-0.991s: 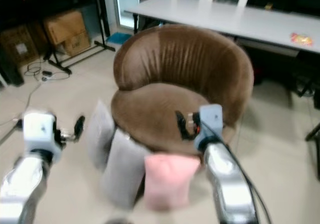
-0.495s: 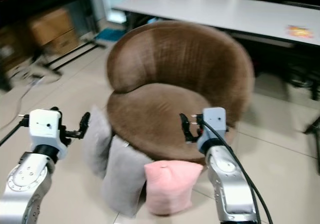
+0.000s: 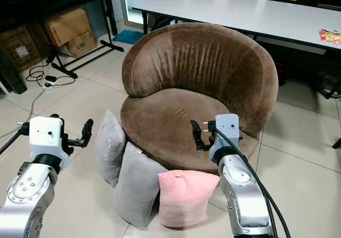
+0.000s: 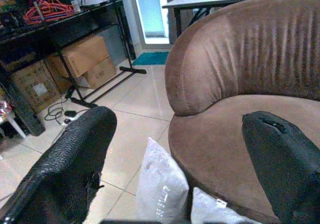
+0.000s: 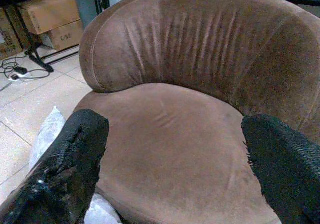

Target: Move the pillow to the sofa from floor

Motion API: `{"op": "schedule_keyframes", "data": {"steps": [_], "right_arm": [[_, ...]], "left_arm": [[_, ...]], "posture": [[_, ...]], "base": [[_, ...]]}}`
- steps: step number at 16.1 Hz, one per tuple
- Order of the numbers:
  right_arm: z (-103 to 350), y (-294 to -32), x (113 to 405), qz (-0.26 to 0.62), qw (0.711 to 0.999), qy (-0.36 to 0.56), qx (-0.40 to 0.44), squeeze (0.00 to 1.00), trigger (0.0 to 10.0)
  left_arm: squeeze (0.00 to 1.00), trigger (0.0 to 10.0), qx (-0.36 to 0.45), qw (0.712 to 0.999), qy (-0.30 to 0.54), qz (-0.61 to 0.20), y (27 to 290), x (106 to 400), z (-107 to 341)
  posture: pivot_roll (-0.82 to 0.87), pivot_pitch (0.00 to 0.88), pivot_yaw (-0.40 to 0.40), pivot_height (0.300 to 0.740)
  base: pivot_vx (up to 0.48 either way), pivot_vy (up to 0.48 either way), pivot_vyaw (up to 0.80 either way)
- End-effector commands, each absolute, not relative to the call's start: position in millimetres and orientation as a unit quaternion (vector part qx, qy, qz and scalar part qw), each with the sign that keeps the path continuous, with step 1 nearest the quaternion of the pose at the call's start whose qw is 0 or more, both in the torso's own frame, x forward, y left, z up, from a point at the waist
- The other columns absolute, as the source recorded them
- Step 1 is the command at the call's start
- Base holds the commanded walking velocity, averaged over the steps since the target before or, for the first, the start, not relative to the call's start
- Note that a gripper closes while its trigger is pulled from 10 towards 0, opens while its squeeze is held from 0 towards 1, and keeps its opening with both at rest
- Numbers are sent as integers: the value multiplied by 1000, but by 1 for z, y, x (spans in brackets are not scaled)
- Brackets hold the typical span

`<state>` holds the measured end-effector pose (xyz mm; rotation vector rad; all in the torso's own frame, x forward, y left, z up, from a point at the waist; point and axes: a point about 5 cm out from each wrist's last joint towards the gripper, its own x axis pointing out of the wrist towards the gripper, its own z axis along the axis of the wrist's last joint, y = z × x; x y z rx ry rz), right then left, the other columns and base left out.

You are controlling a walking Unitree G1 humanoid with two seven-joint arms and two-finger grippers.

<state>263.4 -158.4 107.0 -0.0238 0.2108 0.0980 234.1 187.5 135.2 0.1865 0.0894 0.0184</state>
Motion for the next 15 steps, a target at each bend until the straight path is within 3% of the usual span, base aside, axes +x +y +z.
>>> {"op": "schedule_keyframes", "data": {"steps": [1,6,15], "right_arm": [[107,-160,263,44,994,103,-16,0,10000],[109,-160,265,43,994,99,-20,0,10000],[109,-160,266,41,994,98,-20,0,10000]], "left_arm": [[0,10000,89,995,37,14,187,236,137],[0,10000,109,993,32,29,189,237,139],[0,10000,114,993,29,29,187,238,139]], "posture": [[-28,0,24,740],[-29,0,21,740],[-31,0,22,740]], "base": [[0,0,0],[0,0,0],[0,-393,0]]}}
